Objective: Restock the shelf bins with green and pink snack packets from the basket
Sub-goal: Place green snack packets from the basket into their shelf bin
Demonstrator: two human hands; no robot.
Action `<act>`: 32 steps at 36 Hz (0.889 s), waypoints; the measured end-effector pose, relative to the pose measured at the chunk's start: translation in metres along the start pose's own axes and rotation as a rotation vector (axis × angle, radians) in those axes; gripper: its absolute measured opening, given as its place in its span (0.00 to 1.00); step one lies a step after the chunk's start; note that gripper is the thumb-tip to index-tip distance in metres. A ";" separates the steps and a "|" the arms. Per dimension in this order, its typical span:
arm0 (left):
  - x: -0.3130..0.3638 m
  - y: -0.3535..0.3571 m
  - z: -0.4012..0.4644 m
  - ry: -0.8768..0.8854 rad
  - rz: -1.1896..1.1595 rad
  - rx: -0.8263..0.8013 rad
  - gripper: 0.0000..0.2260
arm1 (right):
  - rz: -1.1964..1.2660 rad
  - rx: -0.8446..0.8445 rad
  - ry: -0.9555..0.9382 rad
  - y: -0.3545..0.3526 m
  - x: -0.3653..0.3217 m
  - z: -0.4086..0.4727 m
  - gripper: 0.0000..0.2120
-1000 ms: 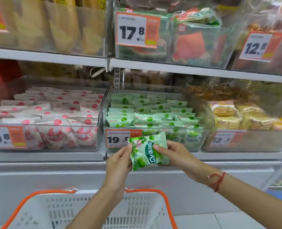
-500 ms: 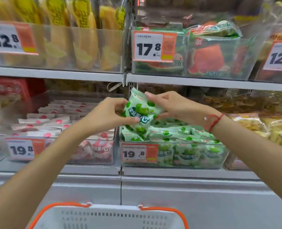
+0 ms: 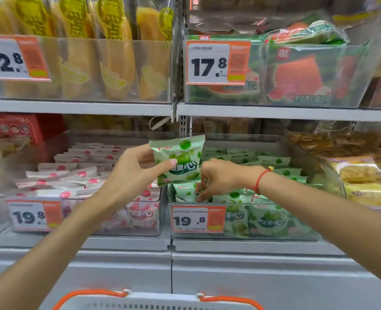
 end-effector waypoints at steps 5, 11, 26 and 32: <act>0.004 0.015 -0.001 0.056 0.139 -0.094 0.12 | 0.120 0.072 0.082 0.006 0.014 -0.003 0.22; 0.013 0.034 0.003 0.139 0.257 -0.224 0.10 | 0.415 0.065 0.105 0.011 0.036 -0.006 0.21; -0.003 0.094 0.034 -0.029 1.339 -0.853 0.16 | 0.470 -0.050 0.057 0.013 0.035 -0.001 0.09; -0.010 0.099 0.033 0.014 1.428 -0.854 0.13 | 0.444 -0.025 0.095 0.002 0.031 -0.013 0.14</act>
Point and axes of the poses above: each hand's wrist, its own z-axis towards the middle knuckle, its own y-axis out of the palm, x = y × z, the point moved 8 cm from there along z, towards the middle knuckle, and after that the axes turned 6 degrees about -z, right-handed, at the moved point
